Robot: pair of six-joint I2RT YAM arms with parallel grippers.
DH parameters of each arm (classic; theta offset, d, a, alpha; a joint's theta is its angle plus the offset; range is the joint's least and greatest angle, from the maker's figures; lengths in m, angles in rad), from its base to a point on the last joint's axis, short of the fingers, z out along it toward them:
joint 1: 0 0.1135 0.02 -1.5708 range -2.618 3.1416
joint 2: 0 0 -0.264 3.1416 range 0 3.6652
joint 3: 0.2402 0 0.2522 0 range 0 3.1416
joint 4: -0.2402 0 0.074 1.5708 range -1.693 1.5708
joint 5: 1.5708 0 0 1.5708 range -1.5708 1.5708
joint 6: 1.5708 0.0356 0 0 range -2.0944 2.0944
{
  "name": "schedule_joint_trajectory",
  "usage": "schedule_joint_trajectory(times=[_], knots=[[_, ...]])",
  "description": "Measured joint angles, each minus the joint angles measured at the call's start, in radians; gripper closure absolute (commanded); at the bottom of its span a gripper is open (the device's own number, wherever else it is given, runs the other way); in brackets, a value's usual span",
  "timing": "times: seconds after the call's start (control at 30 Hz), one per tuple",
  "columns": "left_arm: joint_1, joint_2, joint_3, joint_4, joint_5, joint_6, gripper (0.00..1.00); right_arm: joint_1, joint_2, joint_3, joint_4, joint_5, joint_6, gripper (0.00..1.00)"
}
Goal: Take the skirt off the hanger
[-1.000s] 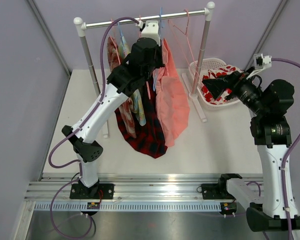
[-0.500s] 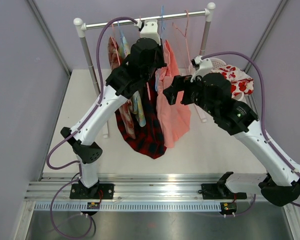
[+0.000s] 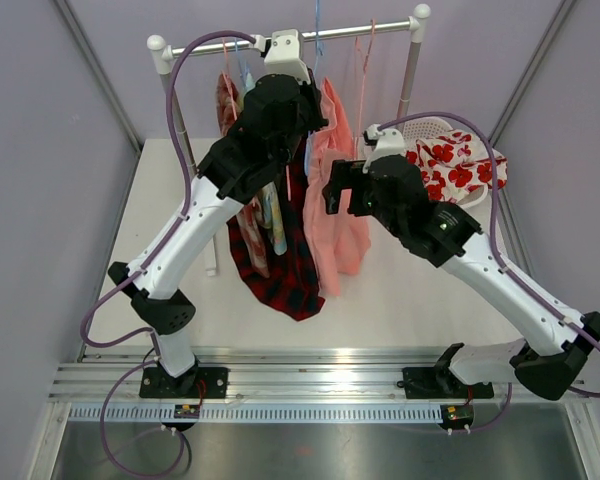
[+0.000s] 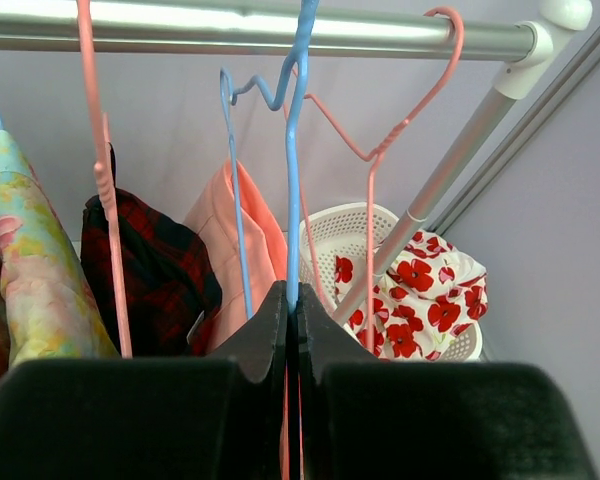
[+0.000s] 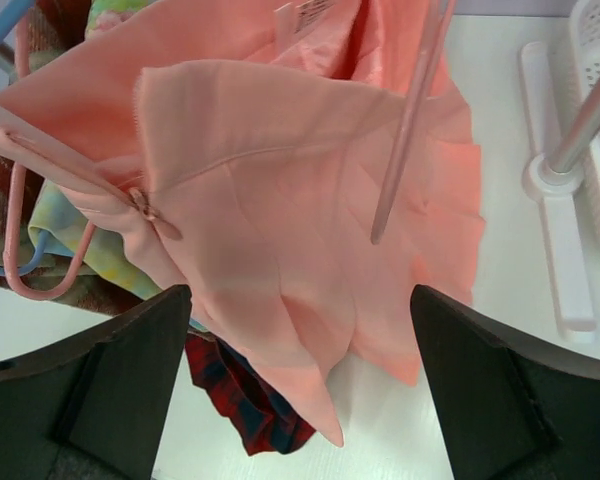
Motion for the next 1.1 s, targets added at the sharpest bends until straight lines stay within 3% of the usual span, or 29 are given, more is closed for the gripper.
schedule_joint_trajectory(times=[0.27,0.37,0.4,0.43,0.57,0.67,0.7,1.1], knots=[[-0.005,0.0,0.0,0.008,0.0,-0.011,1.0,0.074,0.109,0.066,0.034,0.004,0.003,0.02],[-0.006,0.0,-0.006,0.016,0.0,-0.017,1.0,0.082,0.12,0.079,0.051,0.011,0.002,0.12],[-0.007,0.0,-0.008,0.017,0.0,-0.018,1.0,0.083,0.122,0.08,0.061,0.013,0.002,0.2],[-0.007,0.0,-0.012,0.022,0.0,-0.019,1.0,0.084,0.124,0.08,0.067,0.016,-0.001,0.36],[-0.01,-0.001,-0.04,0.042,0.0,-0.031,1.0,0.085,0.138,0.078,0.109,0.023,-0.004,0.61],[-0.011,-0.003,-0.058,0.046,0.0,-0.041,1.0,0.085,0.159,0.075,0.131,0.03,-0.004,0.95],[-0.012,-0.005,-0.066,0.047,0.0,-0.042,1.0,0.085,0.166,0.074,0.138,0.032,-0.006,1.0],[-0.016,-0.068,-0.19,0.141,-0.023,-0.042,1.0,0.152,0.104,0.091,0.05,0.076,-0.01,1.0]])
